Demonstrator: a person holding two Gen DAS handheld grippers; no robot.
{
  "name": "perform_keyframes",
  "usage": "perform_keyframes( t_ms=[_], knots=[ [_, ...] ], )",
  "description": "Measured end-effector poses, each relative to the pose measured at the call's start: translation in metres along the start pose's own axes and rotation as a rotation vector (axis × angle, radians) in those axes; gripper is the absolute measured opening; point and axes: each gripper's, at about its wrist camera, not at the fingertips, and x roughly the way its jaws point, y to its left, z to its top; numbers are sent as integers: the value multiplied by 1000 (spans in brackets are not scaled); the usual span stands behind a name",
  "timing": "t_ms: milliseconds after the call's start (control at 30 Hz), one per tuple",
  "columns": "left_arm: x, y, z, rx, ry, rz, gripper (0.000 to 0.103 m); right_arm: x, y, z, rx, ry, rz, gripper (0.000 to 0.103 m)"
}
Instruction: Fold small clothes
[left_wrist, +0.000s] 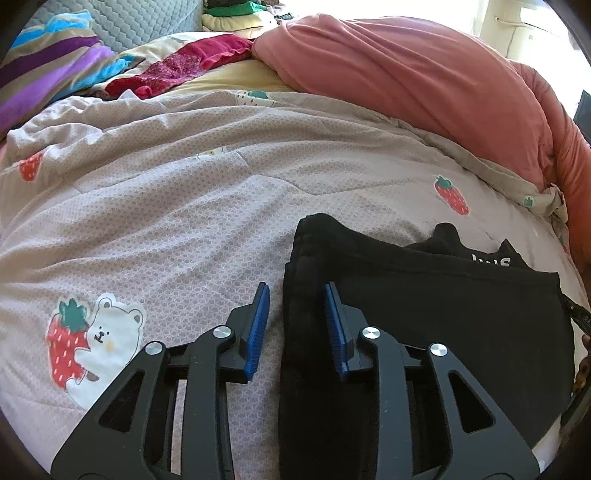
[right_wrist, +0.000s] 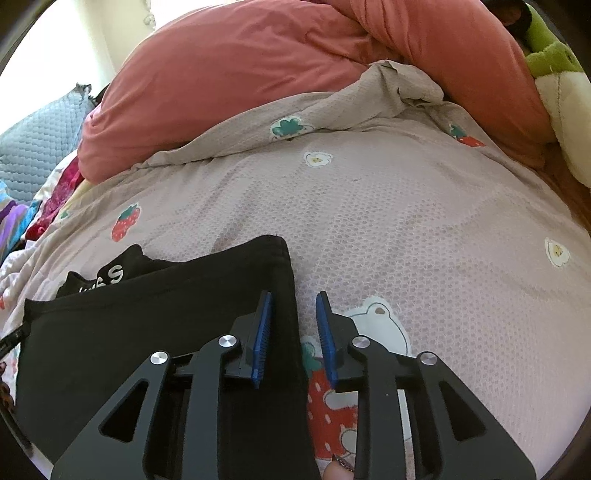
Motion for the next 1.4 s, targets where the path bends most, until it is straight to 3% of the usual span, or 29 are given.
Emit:
perform_keyframes(
  t_ms=[600,967,1133,1300,1400],
  knots=[
    [-40,2,-8,4,-35,25,43,-44,6,-19,-63,-34,32,53],
    [-83,-25,-28,50,-95,-34,59,-84,35,-50,-234,-71,54,58],
    [-94,-50,-52,115,-98,-60,59,-93,46,-65,-288,-64,86,60],
    [-94,-63,-71,170,-93,-40,59,-96,63,-81,-354,-49,109,60],
    [-83,-66,-82,197,-36,6,59,-95,72,-90,-390,-28,123,60]
  ],
)
